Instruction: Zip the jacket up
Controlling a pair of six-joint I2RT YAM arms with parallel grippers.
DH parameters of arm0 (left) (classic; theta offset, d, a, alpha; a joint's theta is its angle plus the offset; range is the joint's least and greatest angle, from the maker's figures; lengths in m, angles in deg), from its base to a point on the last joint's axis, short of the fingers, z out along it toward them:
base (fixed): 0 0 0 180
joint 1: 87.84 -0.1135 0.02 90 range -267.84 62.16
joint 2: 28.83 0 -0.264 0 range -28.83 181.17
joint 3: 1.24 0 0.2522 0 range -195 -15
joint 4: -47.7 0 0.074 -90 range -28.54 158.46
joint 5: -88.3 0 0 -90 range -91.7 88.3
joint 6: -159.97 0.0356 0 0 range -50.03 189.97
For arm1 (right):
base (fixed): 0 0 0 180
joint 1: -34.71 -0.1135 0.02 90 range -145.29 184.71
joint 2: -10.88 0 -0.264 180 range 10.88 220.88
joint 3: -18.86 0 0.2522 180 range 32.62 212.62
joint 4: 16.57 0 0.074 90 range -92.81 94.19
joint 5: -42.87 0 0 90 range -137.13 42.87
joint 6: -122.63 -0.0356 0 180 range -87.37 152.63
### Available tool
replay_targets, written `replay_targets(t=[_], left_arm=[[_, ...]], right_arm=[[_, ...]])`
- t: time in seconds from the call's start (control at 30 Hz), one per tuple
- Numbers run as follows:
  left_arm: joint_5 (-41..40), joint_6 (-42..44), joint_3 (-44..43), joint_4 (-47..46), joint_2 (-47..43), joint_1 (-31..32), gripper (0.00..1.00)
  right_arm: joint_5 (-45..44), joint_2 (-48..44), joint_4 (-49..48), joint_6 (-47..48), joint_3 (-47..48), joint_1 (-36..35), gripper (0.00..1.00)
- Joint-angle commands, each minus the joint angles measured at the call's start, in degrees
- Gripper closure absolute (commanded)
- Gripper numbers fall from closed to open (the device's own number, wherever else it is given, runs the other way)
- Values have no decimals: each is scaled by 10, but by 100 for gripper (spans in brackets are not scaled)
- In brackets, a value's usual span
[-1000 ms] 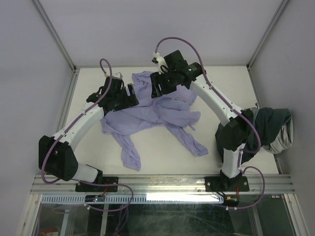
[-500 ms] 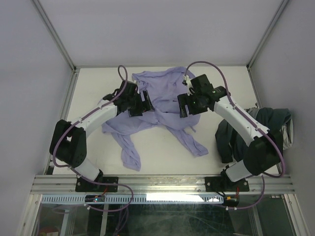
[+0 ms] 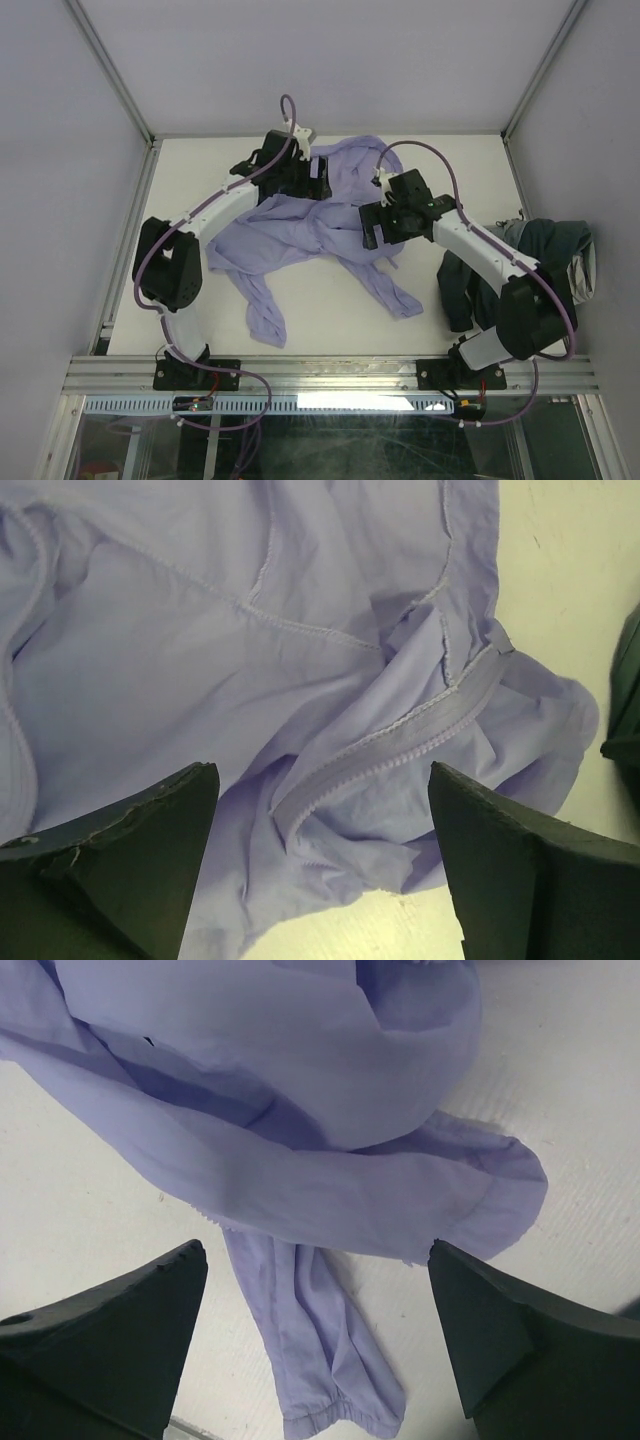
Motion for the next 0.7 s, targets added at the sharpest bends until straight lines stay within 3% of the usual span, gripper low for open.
replay_targets(t=[0.0,0.43,0.67], left_arm=[[49,152,-56,-17,32,26,11],[98,286,-140,28,119,33,13],[104,322,-174,59,157,34,21]], right_arm=[[35,18,-78,21,-15,3,5],[72,63,-115,15,-35,17,8],[91,72,-115,12,-33,16,28]])
